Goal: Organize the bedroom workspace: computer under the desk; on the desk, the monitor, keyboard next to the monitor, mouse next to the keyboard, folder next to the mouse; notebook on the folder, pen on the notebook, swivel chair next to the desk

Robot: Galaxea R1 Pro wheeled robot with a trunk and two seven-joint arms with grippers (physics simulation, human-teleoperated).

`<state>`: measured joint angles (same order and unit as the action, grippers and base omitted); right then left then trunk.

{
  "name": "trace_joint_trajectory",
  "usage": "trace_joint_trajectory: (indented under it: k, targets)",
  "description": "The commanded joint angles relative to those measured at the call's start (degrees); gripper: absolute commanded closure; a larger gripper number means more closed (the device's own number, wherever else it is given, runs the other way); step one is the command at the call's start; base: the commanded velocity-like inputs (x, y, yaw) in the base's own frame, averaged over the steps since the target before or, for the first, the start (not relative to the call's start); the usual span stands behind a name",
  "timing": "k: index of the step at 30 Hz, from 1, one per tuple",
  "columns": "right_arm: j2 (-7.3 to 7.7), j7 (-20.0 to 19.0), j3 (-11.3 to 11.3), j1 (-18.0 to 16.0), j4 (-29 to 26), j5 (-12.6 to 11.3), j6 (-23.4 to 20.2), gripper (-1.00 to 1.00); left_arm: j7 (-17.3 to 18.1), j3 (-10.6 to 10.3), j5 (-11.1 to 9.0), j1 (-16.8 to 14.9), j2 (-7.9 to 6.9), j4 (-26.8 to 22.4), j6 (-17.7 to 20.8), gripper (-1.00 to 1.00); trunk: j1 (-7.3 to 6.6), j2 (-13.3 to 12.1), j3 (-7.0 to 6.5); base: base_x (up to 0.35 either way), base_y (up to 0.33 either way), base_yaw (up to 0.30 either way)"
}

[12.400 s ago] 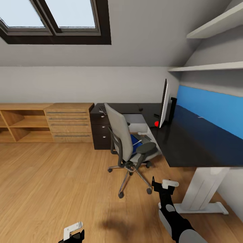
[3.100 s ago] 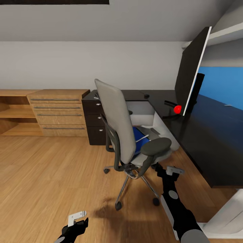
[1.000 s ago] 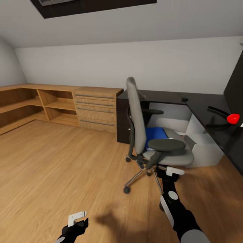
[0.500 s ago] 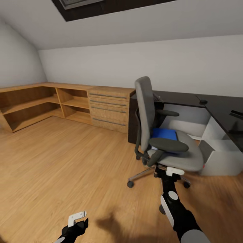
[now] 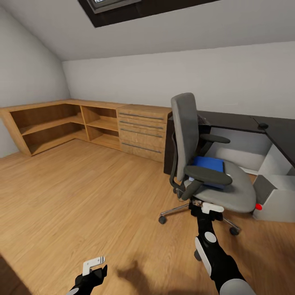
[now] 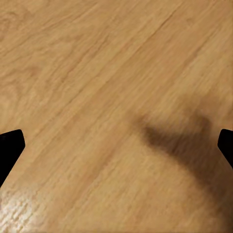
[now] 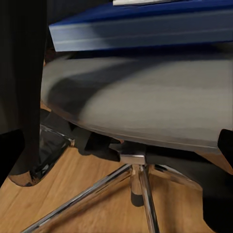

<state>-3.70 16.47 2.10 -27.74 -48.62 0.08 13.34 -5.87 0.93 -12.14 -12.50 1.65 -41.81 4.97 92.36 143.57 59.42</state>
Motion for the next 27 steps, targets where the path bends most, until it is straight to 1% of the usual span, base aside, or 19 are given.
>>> trace_joint_trajectory:
  k: [1, 6, 13, 18, 27]
  targets:
    - [-0.05, 0.0, 0.1, 0.0, 0.0, 0.0, 0.2, -1.00, -0.1, 0.1, -0.4, 0.0, 0.03, -0.1, 0.3, -1.00, -0.01, 0.0, 0.05, 0.000, 0.000, 0.017]
    - [-0.08, 0.0, 0.1, 0.0, 0.1, 0.0, 0.2, -1.00, -0.1, 0.1, -0.4, 0.0, 0.02, -0.1, 0.3, -1.00, -0.01, 0.0, 0.05, -0.053, 0.000, 0.007]
    - [-0.08, 0.0, 0.1, 0.0, 0.1, 0.0, 0.2, -1.00, -0.1, 0.1, -0.4, 0.0, 0.02, -0.1, 0.3, -1.00, -0.01, 0.0, -0.06, -0.251, 0.000, -0.033]
    - [-0.08, 0.0, 0.1, 0.0, 0.1, -0.1, 0.2, -1.00, -0.1, 0.1, -0.4, 0.0, 0.03, -0.1, 0.3, -1.00, -0.01, 0.0, -0.32, -0.158, 0.000, -0.155]
    - [-0.10, -0.1, 0.0, 0.0, 0.1, -0.1, 0.1, -1.00, -0.2, 0.1, -0.4, 0.0, 0.02, -0.1, 0.3, -1.00, -0.01, 0.0, -0.88, -0.025, 0.000, -0.195]
